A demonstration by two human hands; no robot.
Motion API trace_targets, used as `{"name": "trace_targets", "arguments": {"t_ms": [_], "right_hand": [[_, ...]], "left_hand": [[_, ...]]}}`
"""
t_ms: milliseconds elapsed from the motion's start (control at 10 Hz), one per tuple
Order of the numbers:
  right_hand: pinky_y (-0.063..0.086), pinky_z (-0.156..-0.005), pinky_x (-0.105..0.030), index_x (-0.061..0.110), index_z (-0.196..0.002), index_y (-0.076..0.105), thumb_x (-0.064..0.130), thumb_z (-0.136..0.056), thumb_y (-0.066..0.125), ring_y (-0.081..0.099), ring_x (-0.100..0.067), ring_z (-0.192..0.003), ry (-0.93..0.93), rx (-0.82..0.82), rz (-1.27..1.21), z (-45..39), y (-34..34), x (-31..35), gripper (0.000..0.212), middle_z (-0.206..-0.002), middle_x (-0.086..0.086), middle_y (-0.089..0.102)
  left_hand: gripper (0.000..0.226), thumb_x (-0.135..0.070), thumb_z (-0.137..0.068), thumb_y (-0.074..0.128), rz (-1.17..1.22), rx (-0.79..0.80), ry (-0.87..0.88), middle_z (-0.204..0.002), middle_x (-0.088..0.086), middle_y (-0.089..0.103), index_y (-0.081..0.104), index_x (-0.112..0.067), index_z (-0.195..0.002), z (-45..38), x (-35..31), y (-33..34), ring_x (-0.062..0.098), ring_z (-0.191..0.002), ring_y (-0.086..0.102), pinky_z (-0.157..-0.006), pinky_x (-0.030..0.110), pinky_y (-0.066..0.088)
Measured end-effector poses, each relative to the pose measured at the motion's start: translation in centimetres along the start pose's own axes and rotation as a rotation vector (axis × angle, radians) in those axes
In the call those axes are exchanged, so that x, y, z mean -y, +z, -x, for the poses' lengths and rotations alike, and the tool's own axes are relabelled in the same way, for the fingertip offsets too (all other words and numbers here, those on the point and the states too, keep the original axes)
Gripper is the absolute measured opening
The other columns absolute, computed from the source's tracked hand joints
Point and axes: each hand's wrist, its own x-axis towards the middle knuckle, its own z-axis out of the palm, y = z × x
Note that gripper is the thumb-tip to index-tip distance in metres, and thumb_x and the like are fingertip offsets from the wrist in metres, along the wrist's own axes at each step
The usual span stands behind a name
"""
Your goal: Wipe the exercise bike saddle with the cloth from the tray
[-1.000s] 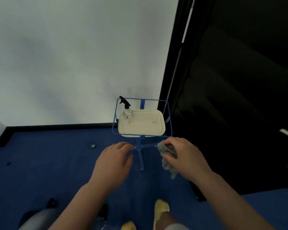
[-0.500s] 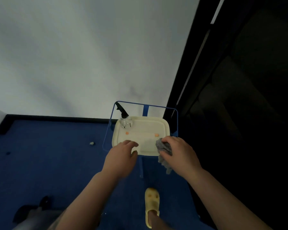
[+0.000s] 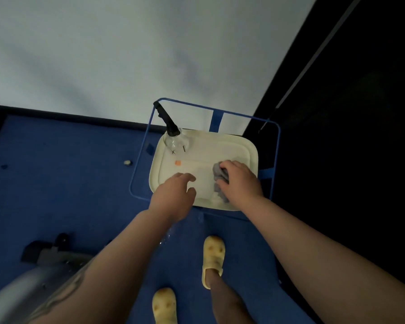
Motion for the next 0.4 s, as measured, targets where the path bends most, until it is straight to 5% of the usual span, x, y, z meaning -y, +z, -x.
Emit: {"name": "trace_targets", "arguments": {"t_ms": [200,400], "right_hand": [[0.046,-0.092,-0.041,0.018,-0.129,0.049,0.025,-0.088,0.059,0.046,-0.027,-0.118,0.051,0.185,0.090,-1.8,0.9,-0.3,0.043,-0.131,-0.005,0.048],[0.045,-0.092,-0.039,0.016,-0.117,0.055,0.028,-0.085,0.061,0.045,-0.025,-0.118,0.043,0.164,0.088,-0.1,-2.7,1.5,0.035,-0.129,-0.004,0.047]], "left_hand": [[0.037,-0.028,-0.091,0.042,-0.014,0.006,-0.012,-0.135,-0.005,0.048,0.049,-0.027,-0.127,-0.4,0.5,-0.5,0.018,-0.106,0.055,-0.084,0.042,0.050],[0.036,-0.028,-0.092,0.042,-0.020,-0.057,0.054,-0.139,-0.007,0.046,0.050,-0.028,-0.127,1.7,-0.8,-3.6,0.018,-0.107,0.055,-0.086,0.040,0.049]]}}
